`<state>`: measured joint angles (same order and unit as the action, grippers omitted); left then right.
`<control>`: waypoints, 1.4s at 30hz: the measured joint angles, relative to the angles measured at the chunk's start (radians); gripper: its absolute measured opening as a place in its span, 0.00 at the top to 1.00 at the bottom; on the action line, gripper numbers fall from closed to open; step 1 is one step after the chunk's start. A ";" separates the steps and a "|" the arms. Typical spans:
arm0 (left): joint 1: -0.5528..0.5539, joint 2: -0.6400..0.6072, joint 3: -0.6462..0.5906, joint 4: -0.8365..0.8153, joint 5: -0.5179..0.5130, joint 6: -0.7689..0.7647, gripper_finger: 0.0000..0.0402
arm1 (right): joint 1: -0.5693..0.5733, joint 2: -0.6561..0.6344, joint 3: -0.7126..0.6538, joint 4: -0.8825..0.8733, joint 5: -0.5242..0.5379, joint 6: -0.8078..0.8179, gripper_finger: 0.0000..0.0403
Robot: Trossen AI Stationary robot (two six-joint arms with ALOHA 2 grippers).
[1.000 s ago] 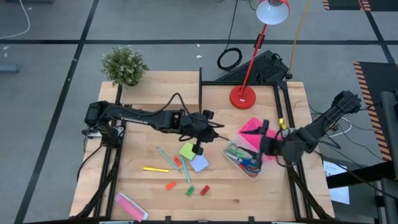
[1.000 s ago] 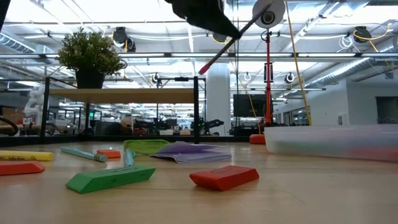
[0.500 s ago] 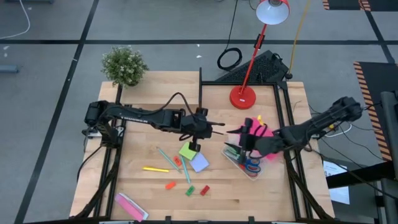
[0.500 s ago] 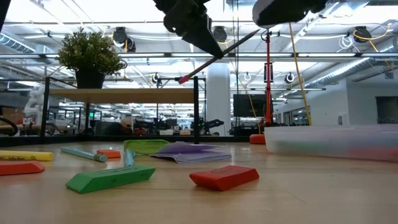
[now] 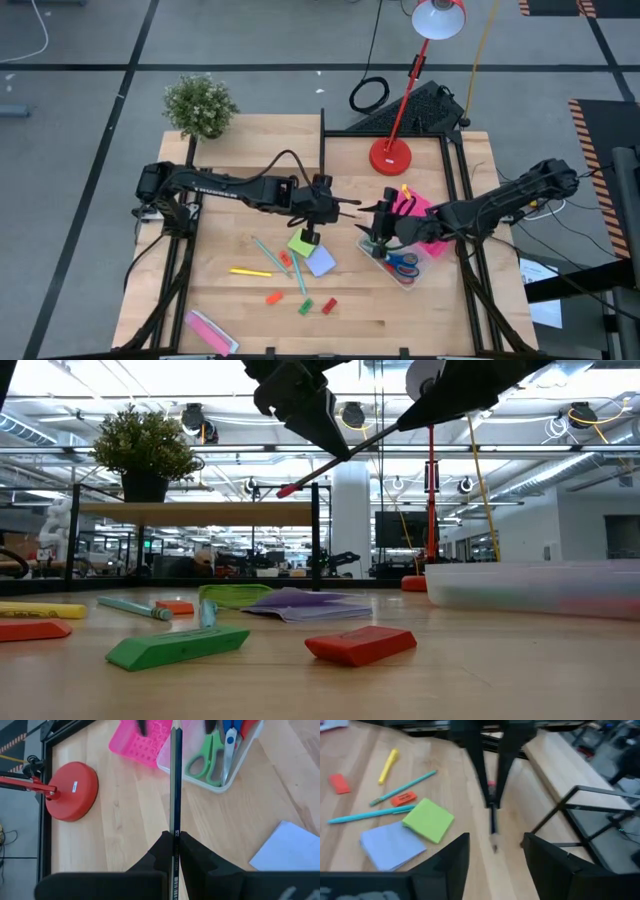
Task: Pack school essentials
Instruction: Put the black pencil into the pink supply box
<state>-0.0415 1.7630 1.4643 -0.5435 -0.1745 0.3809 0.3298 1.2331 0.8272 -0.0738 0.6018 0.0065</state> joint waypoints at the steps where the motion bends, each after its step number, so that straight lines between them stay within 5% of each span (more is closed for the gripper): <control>1: 0.000 0.000 0.000 0.000 0.000 -0.001 0.94 | -0.003 0.000 0.000 0.000 -0.010 0.000 0.59; 11: 0.000 0.000 0.000 -0.002 0.007 0.000 0.94 | -0.014 0.026 0.000 0.039 -0.053 -0.026 0.78; 26: 0.002 0.000 0.000 0.004 0.019 0.002 0.94 | -0.023 0.043 0.000 0.102 -0.056 -0.046 0.81; 36: 0.001 0.000 0.000 0.000 0.021 -0.005 0.93 | -0.030 0.042 0.000 0.101 -0.052 -0.035 0.97; 42: -0.020 -0.008 -0.001 0.011 0.018 -0.028 0.79 | -0.021 0.025 0.000 0.087 -0.061 -0.012 0.93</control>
<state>-0.0612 1.7547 1.4635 -0.5324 -0.1568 0.3524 0.3091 1.2577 0.8272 0.0135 0.5405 -0.0053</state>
